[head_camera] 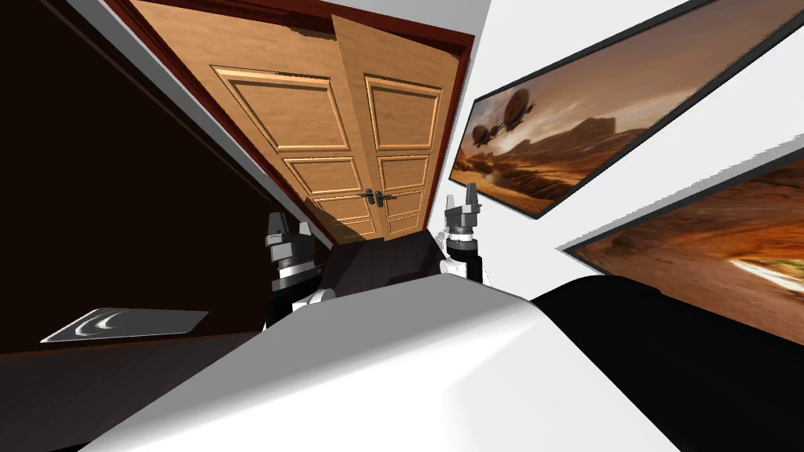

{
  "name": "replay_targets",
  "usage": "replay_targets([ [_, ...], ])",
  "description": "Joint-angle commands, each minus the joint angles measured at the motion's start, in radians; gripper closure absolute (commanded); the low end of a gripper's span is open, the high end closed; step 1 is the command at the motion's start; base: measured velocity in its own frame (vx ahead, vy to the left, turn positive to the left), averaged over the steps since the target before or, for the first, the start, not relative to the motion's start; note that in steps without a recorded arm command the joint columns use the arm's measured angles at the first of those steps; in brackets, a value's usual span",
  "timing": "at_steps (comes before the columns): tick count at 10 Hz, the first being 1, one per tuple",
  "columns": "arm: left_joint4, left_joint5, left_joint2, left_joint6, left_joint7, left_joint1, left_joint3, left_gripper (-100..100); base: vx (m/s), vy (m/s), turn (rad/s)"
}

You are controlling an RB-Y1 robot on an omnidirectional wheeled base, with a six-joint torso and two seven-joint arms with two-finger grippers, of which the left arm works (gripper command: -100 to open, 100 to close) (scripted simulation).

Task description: Pull the door open

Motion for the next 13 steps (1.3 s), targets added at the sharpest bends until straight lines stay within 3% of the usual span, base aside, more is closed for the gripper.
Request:
replay_targets([
  [1,0.030,0.004,0.011,0.002,0.007,-0.012,0.006,-100,0.147,0.009,-0.042],
  [6,0.104,0.012,0.036,0.006,0.023,-0.041,0.021,-100,0.157,0.002,-0.020],
  [13,0.251,0.030,0.078,0.015,0.055,-0.099,0.050,-100,0.122,0.003,-0.032],
])
